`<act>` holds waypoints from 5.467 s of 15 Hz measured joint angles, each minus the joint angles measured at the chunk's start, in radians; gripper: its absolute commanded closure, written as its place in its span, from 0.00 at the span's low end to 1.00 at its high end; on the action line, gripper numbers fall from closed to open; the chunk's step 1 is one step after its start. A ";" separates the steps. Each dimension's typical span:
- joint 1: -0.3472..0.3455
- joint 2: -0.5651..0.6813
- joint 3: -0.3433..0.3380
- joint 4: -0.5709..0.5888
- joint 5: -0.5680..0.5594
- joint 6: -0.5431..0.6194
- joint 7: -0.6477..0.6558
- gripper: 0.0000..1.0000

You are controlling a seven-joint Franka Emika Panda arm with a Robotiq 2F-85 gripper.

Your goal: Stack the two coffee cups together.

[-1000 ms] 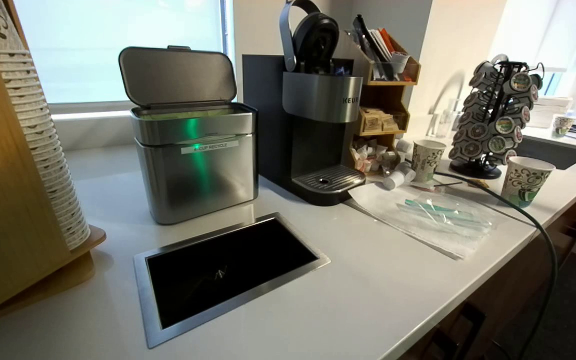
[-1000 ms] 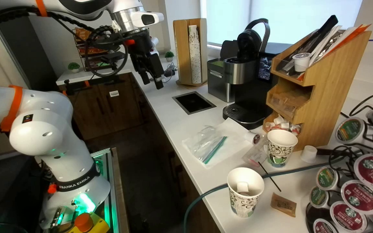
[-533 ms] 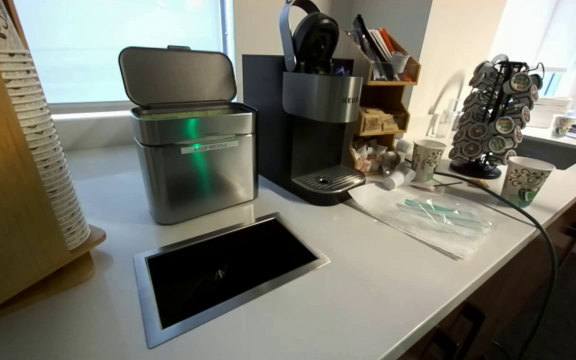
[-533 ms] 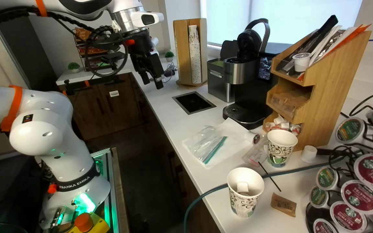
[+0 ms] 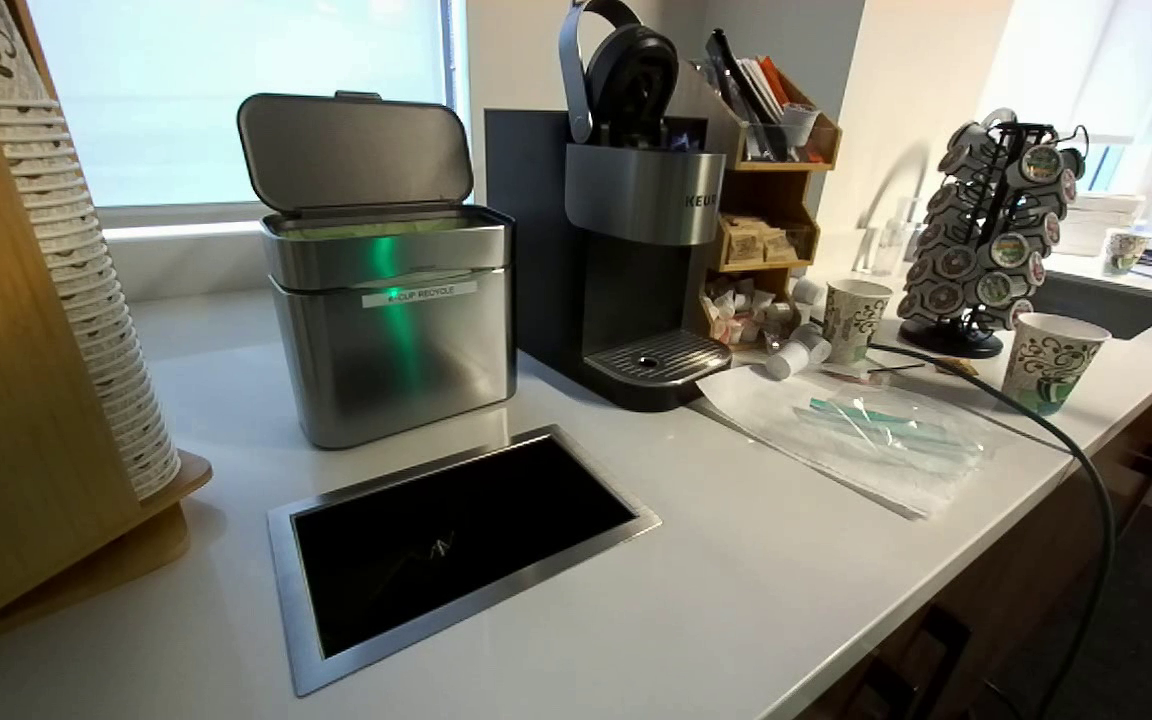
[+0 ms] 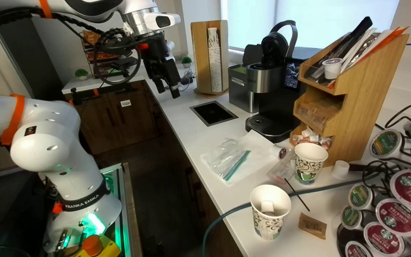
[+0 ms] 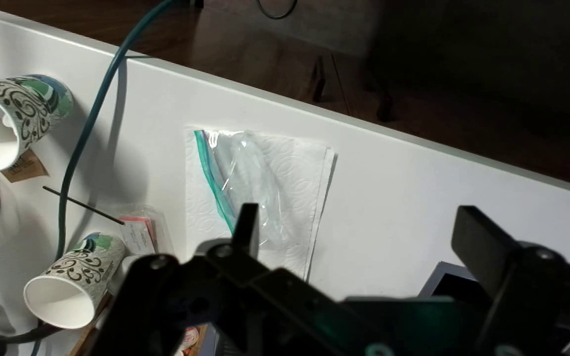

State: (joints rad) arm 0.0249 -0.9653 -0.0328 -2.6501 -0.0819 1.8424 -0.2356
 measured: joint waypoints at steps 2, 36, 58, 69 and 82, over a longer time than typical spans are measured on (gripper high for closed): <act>0.000 0.000 0.000 0.000 0.000 0.000 0.000 0.00; 0.000 0.000 0.000 0.000 0.000 0.000 0.000 0.00; -0.018 -0.002 -0.002 0.000 -0.032 0.000 0.028 0.00; -0.228 0.032 -0.335 0.022 -0.325 0.001 -0.131 0.00; -0.127 0.249 -0.423 0.153 -0.322 0.068 -0.386 0.00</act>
State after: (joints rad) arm -0.1023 -0.7166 -0.4557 -2.4967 -0.4037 1.9100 -0.6213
